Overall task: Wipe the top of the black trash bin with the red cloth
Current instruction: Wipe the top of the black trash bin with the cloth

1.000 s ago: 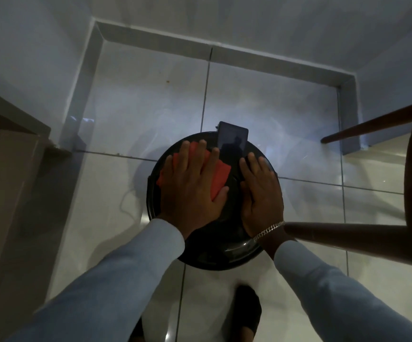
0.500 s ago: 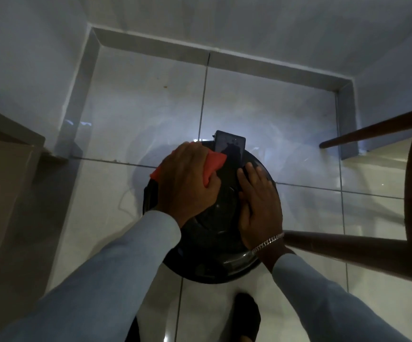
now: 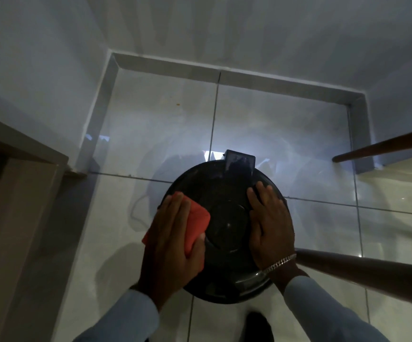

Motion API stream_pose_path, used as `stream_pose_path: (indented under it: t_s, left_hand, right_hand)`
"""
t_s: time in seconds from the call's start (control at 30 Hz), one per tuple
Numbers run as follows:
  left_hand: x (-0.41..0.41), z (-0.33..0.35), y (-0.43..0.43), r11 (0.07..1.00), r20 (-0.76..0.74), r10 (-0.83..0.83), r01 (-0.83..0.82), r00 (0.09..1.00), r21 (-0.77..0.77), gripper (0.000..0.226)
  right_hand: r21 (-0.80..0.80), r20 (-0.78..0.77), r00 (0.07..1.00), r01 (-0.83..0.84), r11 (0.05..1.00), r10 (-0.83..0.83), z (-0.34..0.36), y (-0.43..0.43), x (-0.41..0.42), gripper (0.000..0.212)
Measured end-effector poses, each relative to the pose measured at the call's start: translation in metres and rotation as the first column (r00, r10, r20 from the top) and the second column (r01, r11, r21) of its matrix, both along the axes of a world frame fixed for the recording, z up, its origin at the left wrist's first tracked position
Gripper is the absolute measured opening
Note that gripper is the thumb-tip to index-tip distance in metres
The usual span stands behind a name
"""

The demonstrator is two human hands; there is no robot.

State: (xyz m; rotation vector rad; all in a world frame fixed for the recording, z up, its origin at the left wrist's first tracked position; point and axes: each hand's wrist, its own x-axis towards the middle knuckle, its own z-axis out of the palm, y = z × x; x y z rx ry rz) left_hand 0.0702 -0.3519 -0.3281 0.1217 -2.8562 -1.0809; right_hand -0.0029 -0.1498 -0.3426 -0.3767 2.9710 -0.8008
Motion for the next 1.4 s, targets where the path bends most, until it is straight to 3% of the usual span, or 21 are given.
stream_pose_path:
  t_s: [0.13, 0.27, 0.47, 0.73, 1.0, 1.17, 1.4]
  left_hand:
    - [-0.063, 0.008, -0.001, 1.000, 0.057, -0.008, 0.009, 0.998, -0.023, 0.061]
    - [-0.125, 0.014, 0.016, 0.973, 0.161, -0.227, 0.231, 0.961, -0.010, 0.062]
    - [-0.124, 0.012, 0.000, 0.952, 0.127, -0.305, 0.302, 0.944, 0.040, 0.066]
    - [-0.082, 0.006, -0.027, 0.980, 0.121, -0.127, 0.106, 0.985, 0.168, 0.065]
    - [-0.127, 0.012, 0.013, 0.961, 0.136, -0.271, 0.275, 0.953, -0.015, 0.066]
    - [-0.064, -0.001, 0.019, 0.947, 0.029, -0.189, 0.190, 0.982, -0.258, 0.068]
    - [0.020, -0.005, 0.069, 0.961, 0.016, -0.178, 0.177, 0.984, -0.211, 0.063]
  right_hand:
    - [-0.004, 0.004, 1.000, 0.024, 1.000, -0.024, -0.002, 0.000, 0.000, 0.054]
    - [-0.028, -0.002, 1.000, 0.027, 0.999, -0.028, -0.002, 0.000, 0.000, 0.053]
    - [-0.013, -0.001, 0.999, 0.051, 0.999, -0.051, 0.001, -0.003, 0.000, 0.050]
    - [0.008, 0.009, 1.000, -0.008, 1.000, 0.008, 0.000, -0.001, -0.001, 0.052]
    - [0.028, 0.007, 0.998, 0.056, 0.998, -0.056, -0.002, -0.005, -0.002, 0.053]
    - [0.029, 0.042, 0.997, 0.057, 0.998, -0.058, 0.001, -0.007, -0.002, 0.054]
    - [0.007, 0.038, 0.996, 0.081, 0.997, -0.081, -0.003, -0.007, -0.002, 0.049]
